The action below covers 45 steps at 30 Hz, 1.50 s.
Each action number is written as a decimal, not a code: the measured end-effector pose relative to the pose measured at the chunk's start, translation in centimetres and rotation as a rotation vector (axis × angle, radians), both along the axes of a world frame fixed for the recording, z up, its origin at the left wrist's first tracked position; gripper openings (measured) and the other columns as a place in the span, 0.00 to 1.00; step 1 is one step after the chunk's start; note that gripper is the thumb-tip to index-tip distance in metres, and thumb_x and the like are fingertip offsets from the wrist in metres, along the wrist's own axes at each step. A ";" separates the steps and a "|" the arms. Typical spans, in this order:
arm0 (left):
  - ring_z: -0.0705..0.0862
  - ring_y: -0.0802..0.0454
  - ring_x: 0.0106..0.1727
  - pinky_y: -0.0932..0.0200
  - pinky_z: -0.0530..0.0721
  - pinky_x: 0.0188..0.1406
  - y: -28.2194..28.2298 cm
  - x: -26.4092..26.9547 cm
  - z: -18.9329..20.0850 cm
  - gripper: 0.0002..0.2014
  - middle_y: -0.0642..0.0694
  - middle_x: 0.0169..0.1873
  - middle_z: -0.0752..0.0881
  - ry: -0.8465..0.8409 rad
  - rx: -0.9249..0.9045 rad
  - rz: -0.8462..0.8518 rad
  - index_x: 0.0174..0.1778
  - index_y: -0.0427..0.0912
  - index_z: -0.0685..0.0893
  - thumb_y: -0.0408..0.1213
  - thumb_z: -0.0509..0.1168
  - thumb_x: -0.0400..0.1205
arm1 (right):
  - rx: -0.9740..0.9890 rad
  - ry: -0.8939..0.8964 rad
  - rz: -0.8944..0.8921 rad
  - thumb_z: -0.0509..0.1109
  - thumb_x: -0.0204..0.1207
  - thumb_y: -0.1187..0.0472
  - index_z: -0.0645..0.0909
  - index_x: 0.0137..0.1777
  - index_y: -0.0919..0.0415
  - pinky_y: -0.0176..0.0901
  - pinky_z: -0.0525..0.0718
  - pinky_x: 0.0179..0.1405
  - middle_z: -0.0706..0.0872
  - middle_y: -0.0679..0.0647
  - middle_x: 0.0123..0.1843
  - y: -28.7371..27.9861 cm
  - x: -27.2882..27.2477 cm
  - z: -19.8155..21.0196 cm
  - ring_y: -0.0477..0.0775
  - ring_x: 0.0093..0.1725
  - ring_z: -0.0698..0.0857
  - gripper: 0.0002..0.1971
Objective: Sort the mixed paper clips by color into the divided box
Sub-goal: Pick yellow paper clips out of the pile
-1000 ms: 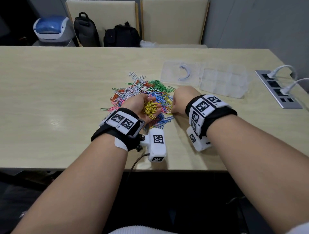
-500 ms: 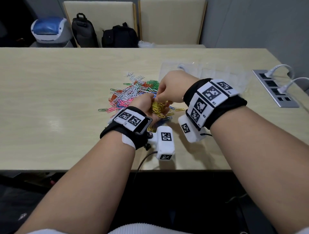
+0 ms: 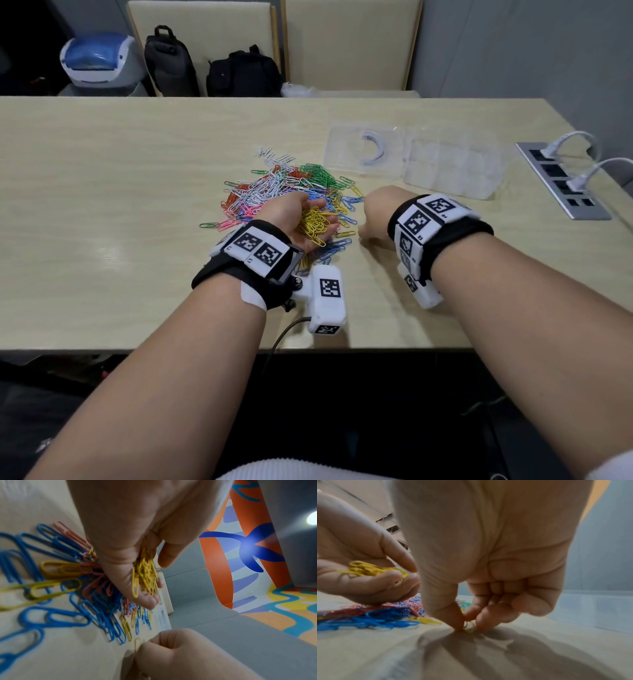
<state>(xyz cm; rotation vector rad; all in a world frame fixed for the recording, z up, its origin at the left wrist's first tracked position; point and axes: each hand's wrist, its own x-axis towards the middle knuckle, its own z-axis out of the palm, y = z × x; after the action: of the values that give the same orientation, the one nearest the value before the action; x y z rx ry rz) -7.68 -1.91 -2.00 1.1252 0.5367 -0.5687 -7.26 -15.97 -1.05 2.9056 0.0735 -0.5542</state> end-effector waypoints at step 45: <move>0.81 0.46 0.34 0.57 0.83 0.32 -0.1 0.5 -0.5 0.19 0.37 0.34 0.80 -0.026 0.042 0.017 0.39 0.36 0.78 0.41 0.49 0.90 | 0.072 -0.062 0.047 0.68 0.77 0.51 0.67 0.29 0.59 0.44 0.74 0.38 0.71 0.54 0.29 1.0 0.3 -0.4 0.60 0.39 0.77 0.20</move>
<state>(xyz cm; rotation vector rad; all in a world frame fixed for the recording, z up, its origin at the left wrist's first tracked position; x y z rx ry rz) -7.19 -2.01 -2.54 1.1651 0.5376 -0.5295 -6.98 -14.98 -1.44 2.9793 0.1556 -0.4628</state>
